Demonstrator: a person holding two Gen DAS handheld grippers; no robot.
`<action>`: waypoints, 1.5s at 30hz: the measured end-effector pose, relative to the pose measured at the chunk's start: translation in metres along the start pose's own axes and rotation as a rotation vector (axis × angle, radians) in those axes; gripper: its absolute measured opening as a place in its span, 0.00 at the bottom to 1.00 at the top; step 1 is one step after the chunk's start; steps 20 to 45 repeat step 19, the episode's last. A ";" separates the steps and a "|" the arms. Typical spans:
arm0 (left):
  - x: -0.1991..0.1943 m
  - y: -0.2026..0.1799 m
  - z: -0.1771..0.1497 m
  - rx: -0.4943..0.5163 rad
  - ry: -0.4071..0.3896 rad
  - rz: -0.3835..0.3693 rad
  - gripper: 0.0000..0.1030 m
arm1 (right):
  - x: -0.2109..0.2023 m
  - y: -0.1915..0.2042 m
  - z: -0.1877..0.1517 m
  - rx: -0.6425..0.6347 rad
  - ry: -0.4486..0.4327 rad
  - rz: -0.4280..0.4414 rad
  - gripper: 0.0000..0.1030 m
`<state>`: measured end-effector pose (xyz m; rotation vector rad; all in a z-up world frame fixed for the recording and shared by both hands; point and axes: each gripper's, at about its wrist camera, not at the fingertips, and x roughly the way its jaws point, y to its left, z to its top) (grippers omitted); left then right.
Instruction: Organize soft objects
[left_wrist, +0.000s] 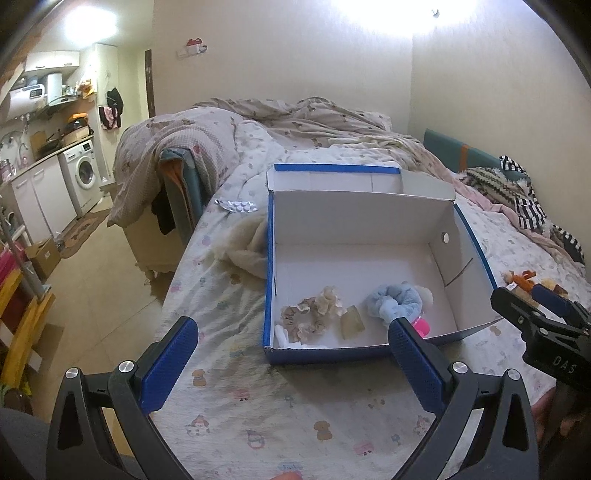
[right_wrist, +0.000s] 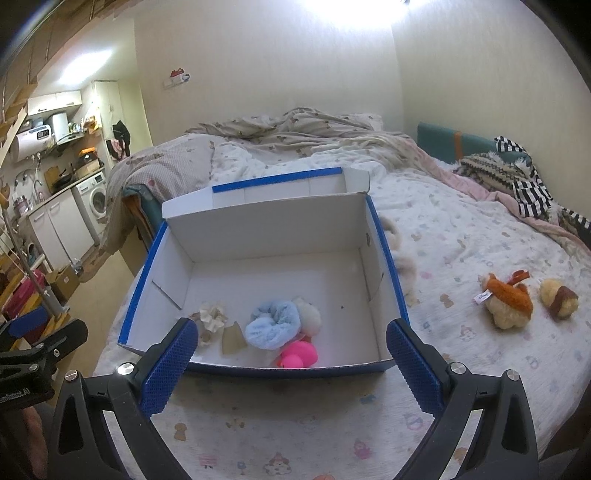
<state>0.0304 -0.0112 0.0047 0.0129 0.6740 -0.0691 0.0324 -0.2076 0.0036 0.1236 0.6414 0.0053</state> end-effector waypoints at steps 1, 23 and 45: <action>0.000 0.000 0.000 -0.001 0.001 -0.001 1.00 | 0.000 0.000 0.000 0.001 0.000 0.000 1.00; 0.003 -0.001 -0.001 0.005 -0.002 0.014 1.00 | -0.001 0.000 0.001 0.003 -0.001 -0.001 1.00; 0.003 -0.001 -0.001 0.005 -0.002 0.014 1.00 | -0.001 0.000 0.001 0.003 -0.001 -0.001 1.00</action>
